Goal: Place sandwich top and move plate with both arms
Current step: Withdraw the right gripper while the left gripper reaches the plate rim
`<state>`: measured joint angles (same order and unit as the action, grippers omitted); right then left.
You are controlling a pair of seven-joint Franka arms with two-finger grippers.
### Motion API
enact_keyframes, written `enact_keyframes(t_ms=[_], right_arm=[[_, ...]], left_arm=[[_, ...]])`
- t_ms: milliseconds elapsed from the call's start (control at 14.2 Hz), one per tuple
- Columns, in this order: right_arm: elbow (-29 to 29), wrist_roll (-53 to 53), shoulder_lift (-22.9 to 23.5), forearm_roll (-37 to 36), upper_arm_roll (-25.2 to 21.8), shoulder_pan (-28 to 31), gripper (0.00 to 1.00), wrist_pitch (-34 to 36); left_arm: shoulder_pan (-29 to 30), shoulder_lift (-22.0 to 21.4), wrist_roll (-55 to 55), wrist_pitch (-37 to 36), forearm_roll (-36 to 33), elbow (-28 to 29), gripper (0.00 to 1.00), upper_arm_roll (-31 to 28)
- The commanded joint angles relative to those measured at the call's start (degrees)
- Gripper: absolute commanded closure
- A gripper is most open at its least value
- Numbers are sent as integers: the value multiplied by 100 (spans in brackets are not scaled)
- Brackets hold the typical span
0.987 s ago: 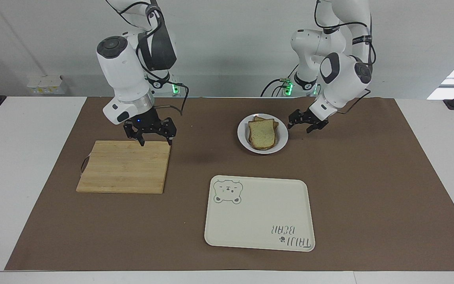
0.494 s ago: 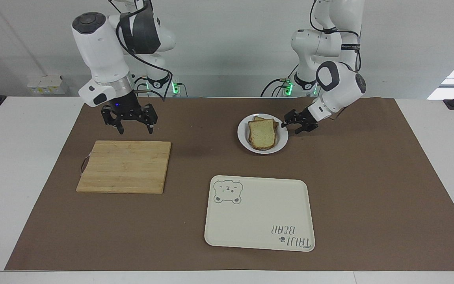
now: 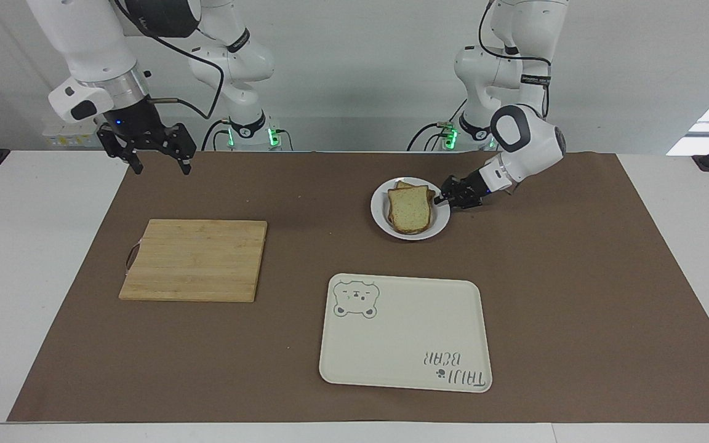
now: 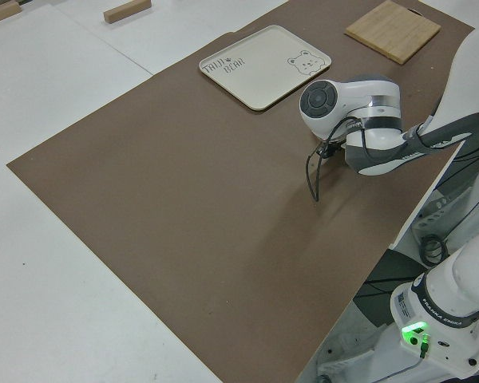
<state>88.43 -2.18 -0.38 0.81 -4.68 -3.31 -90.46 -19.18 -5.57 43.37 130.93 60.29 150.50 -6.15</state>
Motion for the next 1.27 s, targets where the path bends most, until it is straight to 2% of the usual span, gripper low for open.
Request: enact_keyframes(t_ms=[0, 71, 282, 423, 635, 846, 987, 1199], right_arm=[[-2, 104, -129, -81, -15, 41, 0, 134], [69, 95, -173, -81, -24, 32, 0, 134], [52, 113, -182, -72, -24, 41, 0, 152], [-1, 121, -226, -107, -50, 41, 0, 178], [226, 113, -463, -107, -42, 50, 0, 222], [228, 113, -481, -11, -42, 59, 0, 240], [219, 113, -481, 7, 11, 15, 0, 240], [219, 104, -481, 7, 11, 15, 0, 240]], left_arm=[[-25, 143, 462, 65, 440, 111, 83, -18], [-7, 144, 462, -5, 440, 94, 100, -26], [185, 196, 418, -496, 449, -64, 100, -35], [326, 354, 365, -953, 449, -353, 100, -44], [467, 609, -29, -1367, 388, -802, 100, -53], [590, 784, -285, -1648, 352, -1153, 100, -53], [590, 1065, -582, -1693, 335, -1626, 100, -53], [590, 1548, -1111, -1879, -69, -2558, 100, -44]])
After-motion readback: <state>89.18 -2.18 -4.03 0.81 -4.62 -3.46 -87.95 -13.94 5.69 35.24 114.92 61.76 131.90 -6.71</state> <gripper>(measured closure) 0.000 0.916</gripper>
